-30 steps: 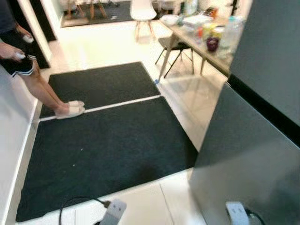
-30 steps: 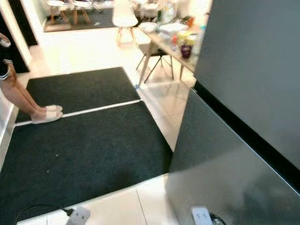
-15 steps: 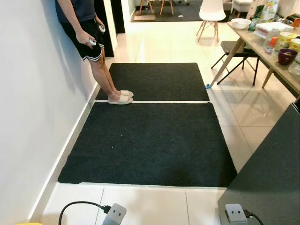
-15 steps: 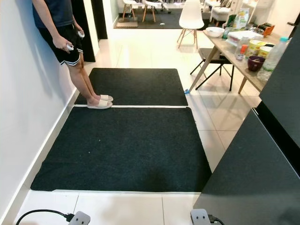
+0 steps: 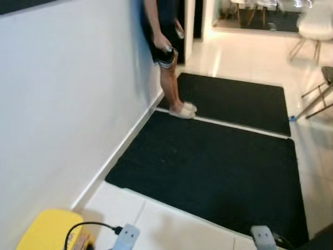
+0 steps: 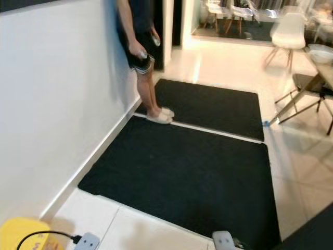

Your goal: Restocking fridge

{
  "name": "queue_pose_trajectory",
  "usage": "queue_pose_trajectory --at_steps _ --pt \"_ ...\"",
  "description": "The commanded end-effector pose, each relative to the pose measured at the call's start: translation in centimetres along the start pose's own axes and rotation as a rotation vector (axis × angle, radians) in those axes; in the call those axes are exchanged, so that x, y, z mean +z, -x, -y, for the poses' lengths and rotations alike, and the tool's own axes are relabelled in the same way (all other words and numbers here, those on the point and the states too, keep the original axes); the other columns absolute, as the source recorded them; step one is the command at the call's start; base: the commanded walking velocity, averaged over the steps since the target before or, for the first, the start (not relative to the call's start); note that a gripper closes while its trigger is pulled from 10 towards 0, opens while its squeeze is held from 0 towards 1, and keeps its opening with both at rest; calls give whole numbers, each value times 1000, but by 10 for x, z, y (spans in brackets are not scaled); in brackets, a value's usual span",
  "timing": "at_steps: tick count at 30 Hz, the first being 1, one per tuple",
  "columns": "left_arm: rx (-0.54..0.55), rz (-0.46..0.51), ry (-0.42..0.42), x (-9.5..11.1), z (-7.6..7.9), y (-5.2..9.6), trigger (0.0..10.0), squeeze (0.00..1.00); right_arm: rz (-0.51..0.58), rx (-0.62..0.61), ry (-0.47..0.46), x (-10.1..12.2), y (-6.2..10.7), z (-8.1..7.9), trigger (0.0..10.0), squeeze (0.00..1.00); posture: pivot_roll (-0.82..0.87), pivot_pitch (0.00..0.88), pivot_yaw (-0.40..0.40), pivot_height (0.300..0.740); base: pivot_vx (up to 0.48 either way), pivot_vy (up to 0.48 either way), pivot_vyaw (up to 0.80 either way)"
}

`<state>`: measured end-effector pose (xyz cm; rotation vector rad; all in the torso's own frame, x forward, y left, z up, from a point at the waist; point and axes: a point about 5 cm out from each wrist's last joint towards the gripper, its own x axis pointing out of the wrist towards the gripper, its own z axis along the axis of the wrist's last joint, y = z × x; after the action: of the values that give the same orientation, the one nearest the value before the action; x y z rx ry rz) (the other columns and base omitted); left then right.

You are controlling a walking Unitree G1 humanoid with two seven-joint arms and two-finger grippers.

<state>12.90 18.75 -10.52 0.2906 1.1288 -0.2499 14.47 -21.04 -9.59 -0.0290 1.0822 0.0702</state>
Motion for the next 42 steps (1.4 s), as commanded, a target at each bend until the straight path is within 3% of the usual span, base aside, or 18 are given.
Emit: queue_pose_trajectory --at_steps 1,9,17,30,42 --pt "-16 -1 11 0 4 0 10000 0 -26 -24 -10 -8 2 5 10000 0 -52 0 -21 740 0 0 0" --pt "-17 1 6 0 4 0 10000 0 -27 -27 -7 -9 2 5 10000 0 -50 0 -20 740 0 0 0" --pt "-28 0 7 0 4 0 10000 0 -23 -27 -7 -8 2 5 10000 0 -52 0 -17 740 0 -480 0" --pt "-20 36 65 5 2 -1 10000 0 -18 -21 -5 -6 1 3 10000 0 -45 0 -15 740 0 0 0" --pt "-53 26 53 5 5 -1 10000 0 -18 -22 -6 -5 1 2 10000 0 -44 0 -15 740 44 0 0"
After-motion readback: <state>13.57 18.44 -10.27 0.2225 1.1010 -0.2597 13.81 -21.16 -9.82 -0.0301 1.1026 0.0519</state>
